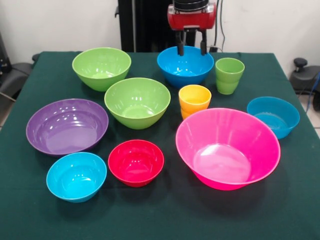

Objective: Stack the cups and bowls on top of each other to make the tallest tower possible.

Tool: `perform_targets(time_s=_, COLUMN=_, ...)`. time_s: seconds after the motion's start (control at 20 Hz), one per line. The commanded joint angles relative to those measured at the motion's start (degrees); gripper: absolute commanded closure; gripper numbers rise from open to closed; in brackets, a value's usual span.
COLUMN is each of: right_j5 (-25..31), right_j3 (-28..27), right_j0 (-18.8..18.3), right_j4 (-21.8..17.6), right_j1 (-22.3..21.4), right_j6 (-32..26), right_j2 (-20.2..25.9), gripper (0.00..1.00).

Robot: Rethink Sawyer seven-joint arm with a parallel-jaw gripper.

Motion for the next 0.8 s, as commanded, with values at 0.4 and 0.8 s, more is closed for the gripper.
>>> perform_targets(time_s=0.4, right_j5=9.9, right_j3=-7.3, right_j0=-6.66, right_j4=-7.87, right_j1=3.22, right_j6=-11.16, right_j2=9.49, gripper=0.0)
perform_targets(time_s=0.8, right_j5=12.55, right_j3=-12.4, right_j0=-11.0, right_j4=-12.74, right_j1=6.38, right_j6=-13.88, right_j2=11.07, gripper=0.0)
